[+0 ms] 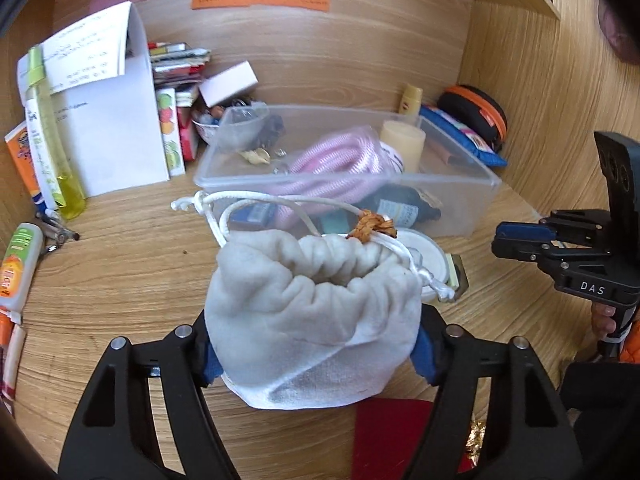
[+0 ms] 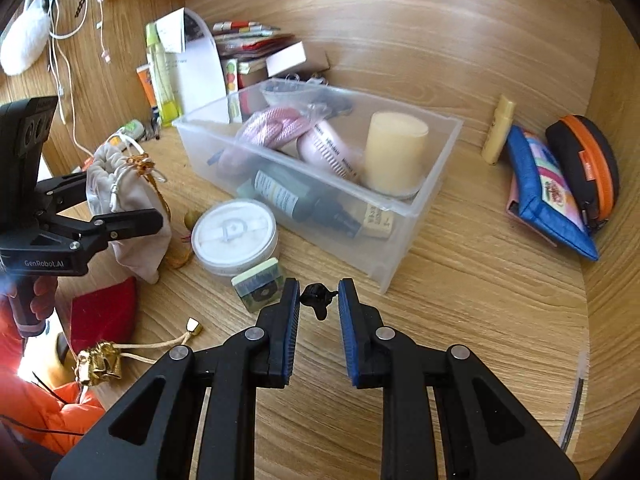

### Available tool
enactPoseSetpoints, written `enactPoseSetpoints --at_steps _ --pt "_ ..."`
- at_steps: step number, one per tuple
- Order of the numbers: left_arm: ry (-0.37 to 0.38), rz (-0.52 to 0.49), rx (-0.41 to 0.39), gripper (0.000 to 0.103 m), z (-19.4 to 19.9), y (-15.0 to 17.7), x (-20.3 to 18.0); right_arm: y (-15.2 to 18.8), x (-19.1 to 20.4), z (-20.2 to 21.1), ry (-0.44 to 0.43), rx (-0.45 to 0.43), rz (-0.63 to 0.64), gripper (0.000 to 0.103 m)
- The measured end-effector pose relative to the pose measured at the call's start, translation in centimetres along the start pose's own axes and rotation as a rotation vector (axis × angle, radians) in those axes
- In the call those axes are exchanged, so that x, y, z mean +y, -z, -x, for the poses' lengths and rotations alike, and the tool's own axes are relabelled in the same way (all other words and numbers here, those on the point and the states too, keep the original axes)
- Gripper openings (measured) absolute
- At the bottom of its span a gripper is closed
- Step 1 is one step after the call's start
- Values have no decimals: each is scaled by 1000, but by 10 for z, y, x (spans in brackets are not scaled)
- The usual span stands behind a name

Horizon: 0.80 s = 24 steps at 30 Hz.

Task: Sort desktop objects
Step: 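Grasp the white drawstring bag with the left gripper while the right grasps the black clip, then carry the drawstring bag and black clip over the clear bin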

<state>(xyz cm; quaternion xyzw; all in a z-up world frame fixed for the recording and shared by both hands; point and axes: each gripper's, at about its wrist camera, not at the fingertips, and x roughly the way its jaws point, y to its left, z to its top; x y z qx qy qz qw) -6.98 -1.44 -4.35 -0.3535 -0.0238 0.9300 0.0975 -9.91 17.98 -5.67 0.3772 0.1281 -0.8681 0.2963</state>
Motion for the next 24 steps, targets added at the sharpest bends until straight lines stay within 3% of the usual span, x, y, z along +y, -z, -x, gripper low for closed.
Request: enactPoseSetpoints --at_steps 17,24 --pt "7 21 -88 72 29 -23 22 -13 -7 27 34 -82 -27 18" --pt "21 23 -87 72 27 -38 27 -22 -7 33 28 -125 -28 18"
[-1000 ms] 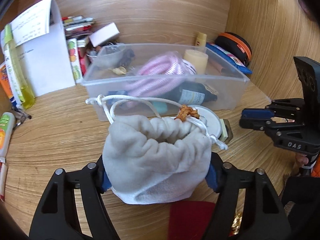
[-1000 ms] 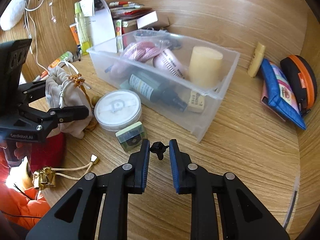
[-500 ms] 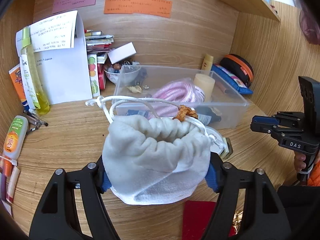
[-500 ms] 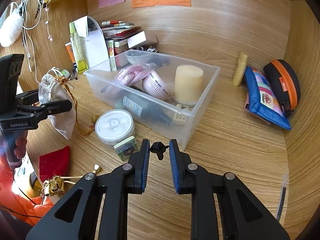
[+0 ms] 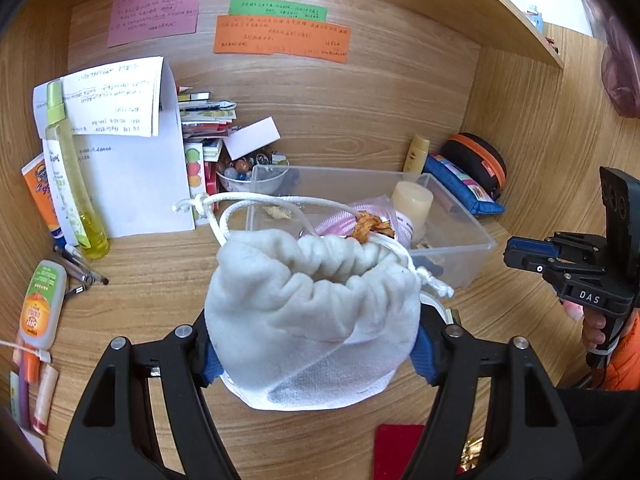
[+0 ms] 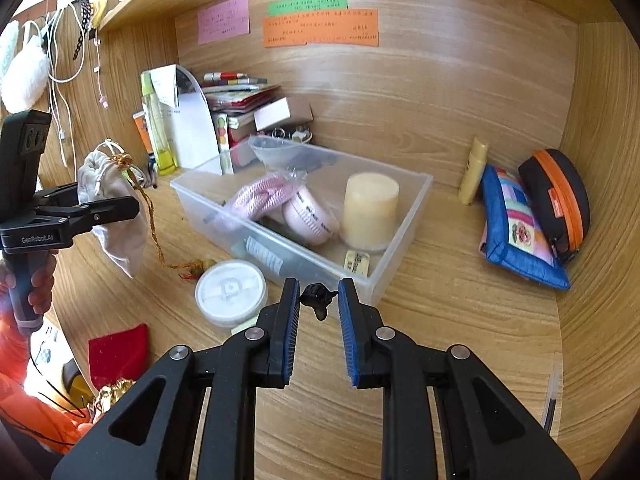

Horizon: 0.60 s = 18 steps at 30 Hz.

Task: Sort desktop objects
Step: 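Carry the drawstring bag and black clip over the clear bin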

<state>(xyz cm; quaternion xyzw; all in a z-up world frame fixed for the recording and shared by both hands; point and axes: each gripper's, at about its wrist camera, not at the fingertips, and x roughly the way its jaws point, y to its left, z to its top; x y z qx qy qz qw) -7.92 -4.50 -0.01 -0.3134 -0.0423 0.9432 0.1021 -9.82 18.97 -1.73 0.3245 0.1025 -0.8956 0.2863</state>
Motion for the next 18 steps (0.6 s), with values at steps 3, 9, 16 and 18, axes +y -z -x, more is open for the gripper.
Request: enactPoseSetpoints --at_steps 3,9,16,18 --pt "7 -9 3 72 -3 -8 0 -4 -2 1 -2 -11 0 18" --pt "28 -29 14 72 -14 -30 2 -11 -5 2 -3 -31 -2 18" --pt "77 -23 54 72 -37 -46 7 -19 -12 -2 -16 -38 -18 18" --pt "84 -18 69 72 -44 -50 7 -21 -13 -4 -16 -37 -19 18"
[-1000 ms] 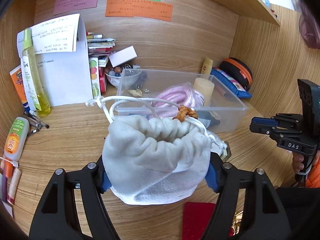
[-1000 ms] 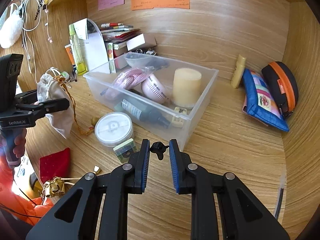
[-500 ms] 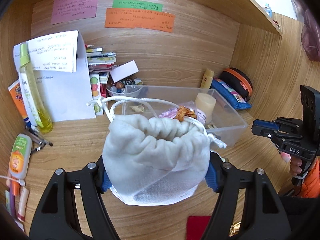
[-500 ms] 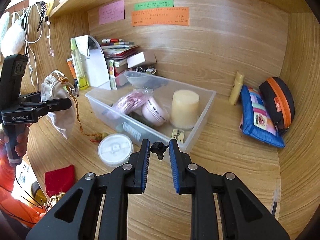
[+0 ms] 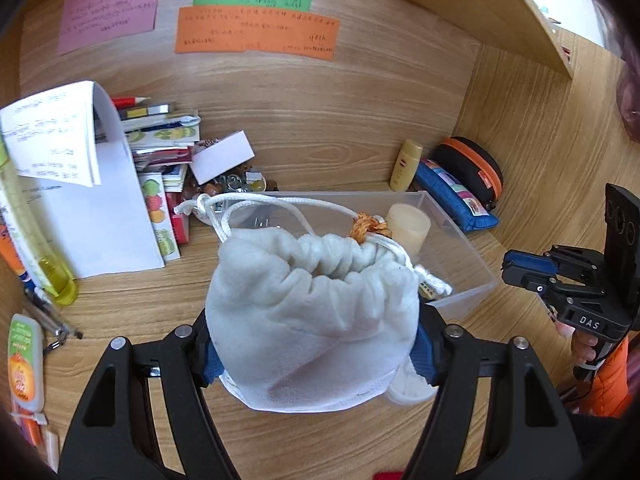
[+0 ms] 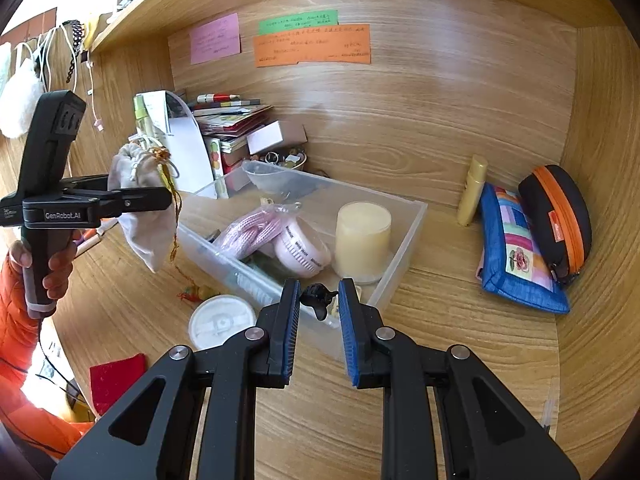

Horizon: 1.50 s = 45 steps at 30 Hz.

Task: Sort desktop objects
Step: 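Carry the drawstring bag and black clip over the clear bin, then lower both items into the bin and open both grippers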

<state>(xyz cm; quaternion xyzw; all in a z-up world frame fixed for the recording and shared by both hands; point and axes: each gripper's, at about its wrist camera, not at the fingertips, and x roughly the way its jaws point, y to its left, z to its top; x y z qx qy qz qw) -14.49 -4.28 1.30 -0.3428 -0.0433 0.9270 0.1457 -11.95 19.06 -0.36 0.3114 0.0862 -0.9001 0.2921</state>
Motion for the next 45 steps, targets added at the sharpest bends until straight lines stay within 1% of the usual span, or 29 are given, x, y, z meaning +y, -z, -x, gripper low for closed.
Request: enactPoseSetpoints --at_steps 5,12,20,24,32,40,45 --pt "31 14 30 72 -15 -10 4 -6 -3 -7 -7 5 2 18" --pt "53 9 49 72 -29 -22 8 -15 -6 -21 -13 26 6 18" --pt "59 -7 83 72 -51 -26 10 -19 -5 -38 -24 58 18 18" --pt "54 -18 93 72 -58 -27 9 -20 -5 -46 -26 77 26 18" --pt "45 -25 138 72 -80 -28 12 -19 -6 -61 -18 118 31 18" --pt "38 -31 131 72 -77 -24 13 -19 -4 -69 20 138 64 18" --pt "61 -13 132 72 -74 -25 15 -20 0 -72 32 148 78 18"
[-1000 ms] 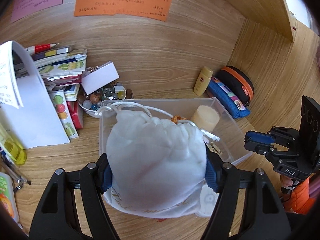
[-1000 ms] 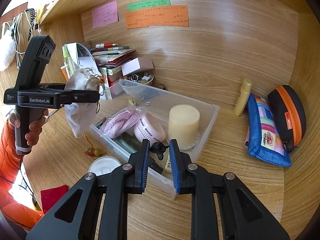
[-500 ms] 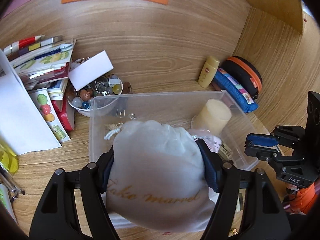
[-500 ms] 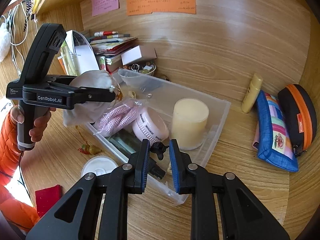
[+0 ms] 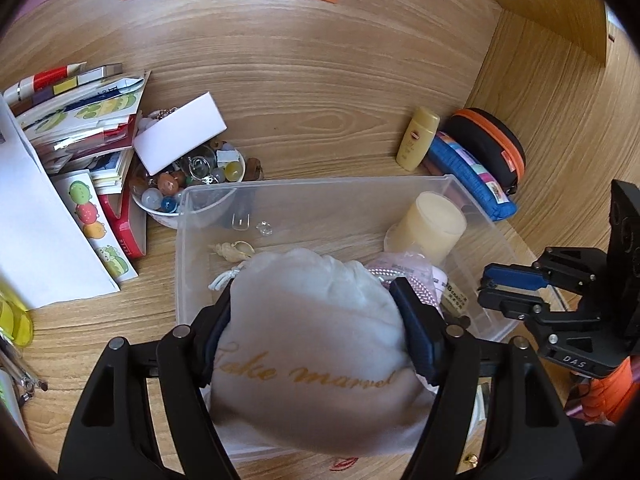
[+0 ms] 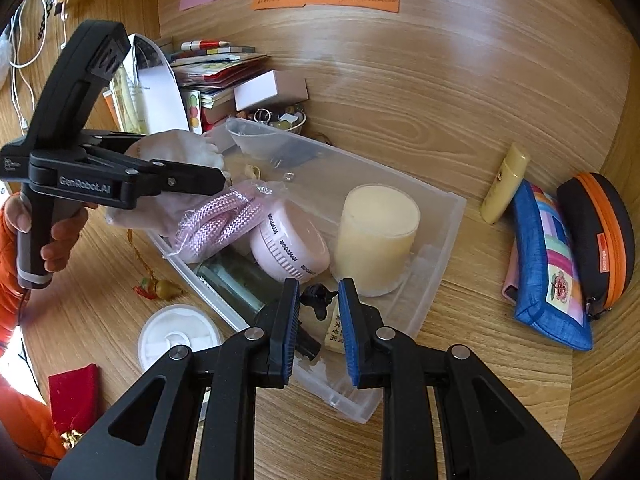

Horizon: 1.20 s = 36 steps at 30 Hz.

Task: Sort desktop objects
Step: 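Lower both items into the bin and open both grippers, then move both open grippers back toward the red felt pouch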

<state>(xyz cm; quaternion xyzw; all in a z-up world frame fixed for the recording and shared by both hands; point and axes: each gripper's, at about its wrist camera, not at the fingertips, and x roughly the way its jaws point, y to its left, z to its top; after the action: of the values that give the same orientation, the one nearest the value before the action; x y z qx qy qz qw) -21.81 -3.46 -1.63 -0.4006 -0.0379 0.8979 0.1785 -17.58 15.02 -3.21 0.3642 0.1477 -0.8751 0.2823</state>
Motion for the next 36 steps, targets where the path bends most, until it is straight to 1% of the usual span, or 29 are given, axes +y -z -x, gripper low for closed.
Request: enactPoseSetpoints --at_steps 3,6,9,12,13,14,16,18,21,26,33,36 --pt "-4 -2 -9 72 4 0 -1 -1 1 0 8 2 -1 20" --pt "-14 -9 -31 72 13 -1 -3 -1 2 0 23 0 -4 26" --pt "-20 -14 -68 74 26 -3 -5 -1 4 6 19 -12 -10 31" --pt "-41 -24 -107 74 40 -3 -7 -1 11 12 26 -27 3 33" --pt "-48 -28 -119 74 45 -3 -7 -1 13 14 26 -31 5 34" --pt "-51 -28 -128 76 48 -2 -8 -1 15 16 27 -35 7 36" --pt "-56 -26 -147 79 56 0 -8 -2 19 21 31 -49 13 45" --pt "-69 -27 -164 81 64 4 -8 -1 23 27 32 -66 17 48" --pt "-79 -26 -176 85 73 11 -8 0 28 36 28 -86 25 50" --pt "-105 -33 -180 89 84 29 -9 6 38 48 30 -103 41 54" --pt "-116 -48 -130 89 83 56 -21 24 52 57 19 -104 44 57" --pt "-122 -61 -113 89 84 70 -30 34 55 60 13 -101 31 61"
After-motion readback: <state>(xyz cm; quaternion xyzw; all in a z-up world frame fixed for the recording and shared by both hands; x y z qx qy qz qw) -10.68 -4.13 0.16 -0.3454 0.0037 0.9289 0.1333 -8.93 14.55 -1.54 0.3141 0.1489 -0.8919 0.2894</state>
